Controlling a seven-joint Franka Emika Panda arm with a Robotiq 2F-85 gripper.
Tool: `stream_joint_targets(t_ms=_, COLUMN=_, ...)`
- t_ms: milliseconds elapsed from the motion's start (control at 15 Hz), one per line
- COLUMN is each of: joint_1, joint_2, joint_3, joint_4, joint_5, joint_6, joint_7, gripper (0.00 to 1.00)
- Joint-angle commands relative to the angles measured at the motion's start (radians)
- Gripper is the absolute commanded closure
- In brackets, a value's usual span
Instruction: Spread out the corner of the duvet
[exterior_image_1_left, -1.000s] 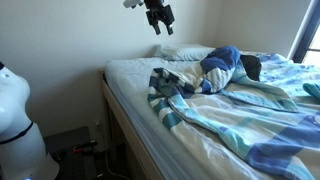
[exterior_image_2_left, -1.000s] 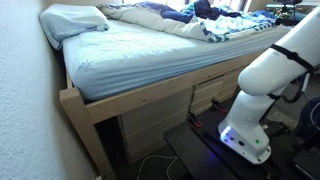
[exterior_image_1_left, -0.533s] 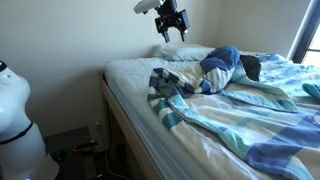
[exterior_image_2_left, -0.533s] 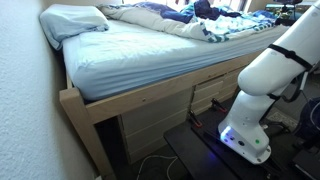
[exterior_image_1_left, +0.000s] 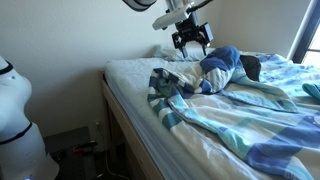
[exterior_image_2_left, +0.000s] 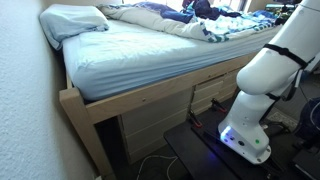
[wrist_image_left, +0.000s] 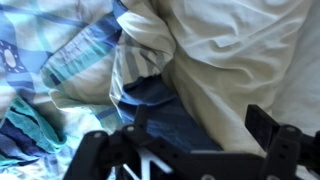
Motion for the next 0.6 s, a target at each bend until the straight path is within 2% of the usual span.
stream_joint_targets(t_ms=0, joint_1=-0.033, joint_2=0.050, joint_3=-0.014, joint_4=0.014, joint_5=-0.020, joint_6=0.048, joint_7=-0.025, gripper=0.00)
stream_joint_targets(t_ms=533, joint_1=-0.085, joint_2=0.137, joint_3=-0.029, joint_4=0.020, joint_5=-0.008, joint_6=0.111, joint_7=-0.002, gripper=0.00)
